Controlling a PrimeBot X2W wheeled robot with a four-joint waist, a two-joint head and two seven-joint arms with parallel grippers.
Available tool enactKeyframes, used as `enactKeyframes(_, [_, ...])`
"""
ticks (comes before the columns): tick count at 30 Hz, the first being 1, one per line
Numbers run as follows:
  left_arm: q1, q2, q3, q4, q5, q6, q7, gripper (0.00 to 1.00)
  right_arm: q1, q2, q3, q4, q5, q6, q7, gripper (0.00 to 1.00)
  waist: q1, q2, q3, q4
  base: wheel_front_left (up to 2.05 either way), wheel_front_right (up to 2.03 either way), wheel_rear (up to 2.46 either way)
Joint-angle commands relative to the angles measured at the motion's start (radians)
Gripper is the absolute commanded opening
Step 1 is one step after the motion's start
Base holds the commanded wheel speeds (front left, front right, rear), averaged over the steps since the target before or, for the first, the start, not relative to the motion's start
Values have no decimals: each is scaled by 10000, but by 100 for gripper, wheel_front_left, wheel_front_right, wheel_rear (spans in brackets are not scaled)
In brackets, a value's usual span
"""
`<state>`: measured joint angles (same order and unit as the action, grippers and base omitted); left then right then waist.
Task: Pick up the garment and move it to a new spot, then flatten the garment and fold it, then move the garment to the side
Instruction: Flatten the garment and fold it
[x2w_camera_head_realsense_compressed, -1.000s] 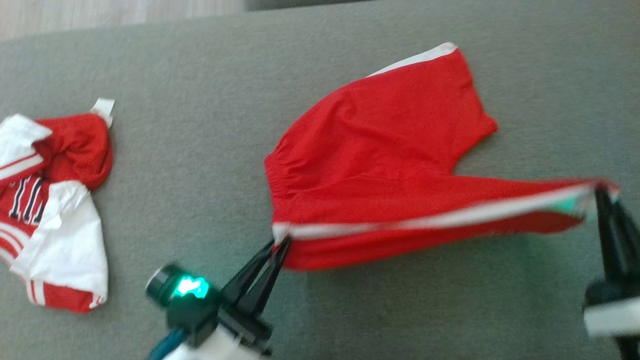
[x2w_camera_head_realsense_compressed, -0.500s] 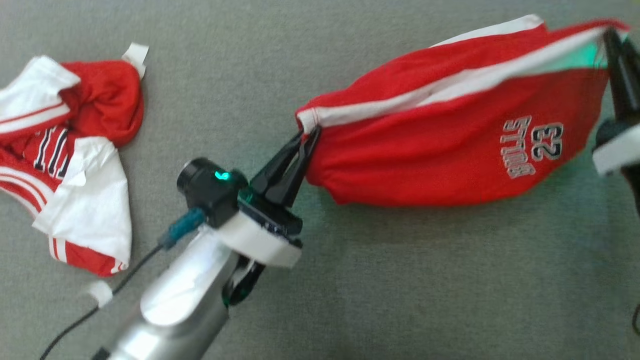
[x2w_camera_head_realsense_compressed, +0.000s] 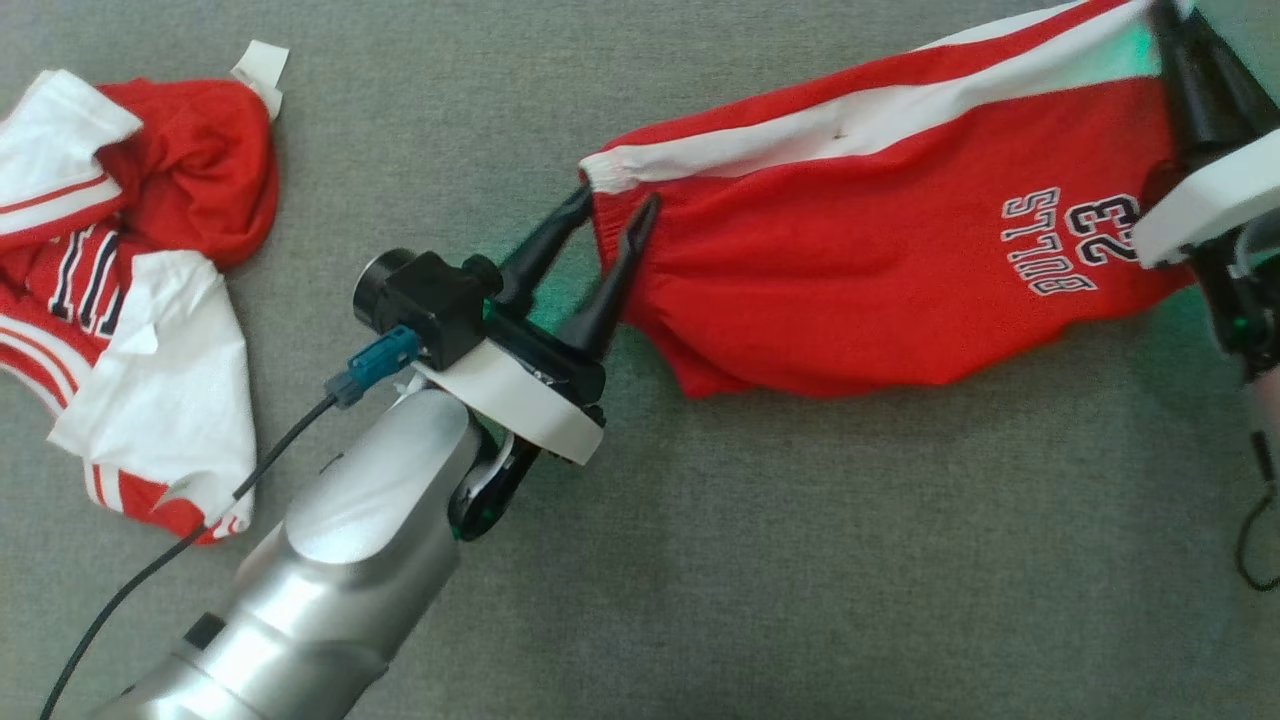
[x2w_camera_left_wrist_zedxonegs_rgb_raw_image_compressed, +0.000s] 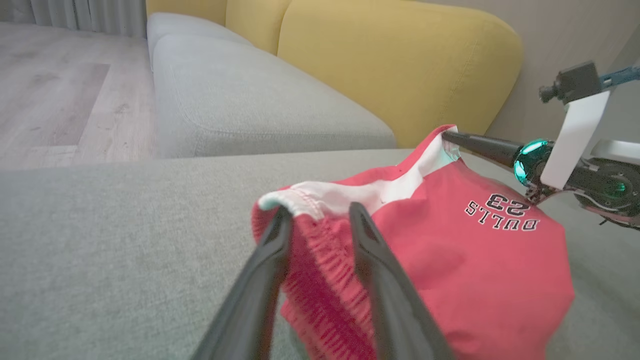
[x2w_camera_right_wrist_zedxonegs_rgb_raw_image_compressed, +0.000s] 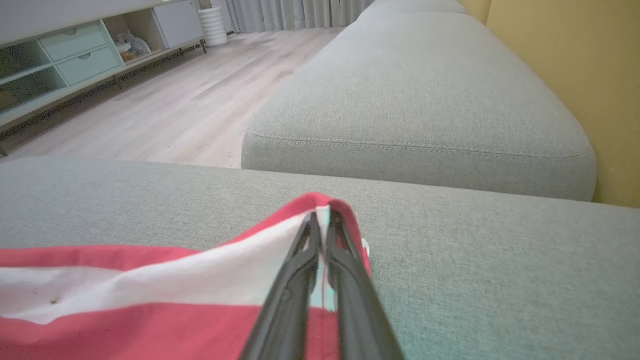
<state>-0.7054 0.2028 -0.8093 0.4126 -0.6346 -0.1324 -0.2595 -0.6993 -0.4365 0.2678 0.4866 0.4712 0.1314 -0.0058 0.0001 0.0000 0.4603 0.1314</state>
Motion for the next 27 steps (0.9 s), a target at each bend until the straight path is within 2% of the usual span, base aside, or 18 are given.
enactKeyframes(1, [-295, 147, 183, -17, -86, 18, -22, 100, -116, 88, 139, -105, 39, -7, -364, 100, -1, 0, -35, -60, 0, 0, 0])
enactKeyframes(5, [-213, 117, 411, 513, 83, 18, -22, 100, 52, 242, 669, 146, -90, -7, -1077, 100, -1, 0, -264, -170, 0, 0, 0])
enactKeyframes(9, [414, 33, 1426, 652, 782, 54, -22, 100, 699, 355, 772, 70, -102, -7, -1505, 100, -1, 0, -636, -268, 0, 0, 0])
enactKeyframes(14, [1828, -313, 2988, -2, 2042, 837, -22, 100, 1625, 792, 320, 122, -240, -7, -1524, 100, -1, 0, -1116, -217, 0, 0, 0])
enactKeyframes(18, [3063, -723, 3958, -1185, 3341, 1534, -22, 100, 1829, 968, -608, 807, -546, -7, -1404, 100, -1, 0, -1422, 131, 0, 0, 0])
enactKeyframes(24, [4468, -1175, 4572, -2886, 4846, 2222, -22, 100, 1676, 962, -1862, 2610, -1141, -7, -1210, 100, -1, 0, -1766, 930, 0, 0, 0])
enactKeyframes(27, [4986, -1305, 4635, -3466, 5166, 2359, -22, 100, 1511, 1051, -2164, 3495, -1133, -7, -921, 100, -1, 0, -1818, 1197, 0, 0, 0])
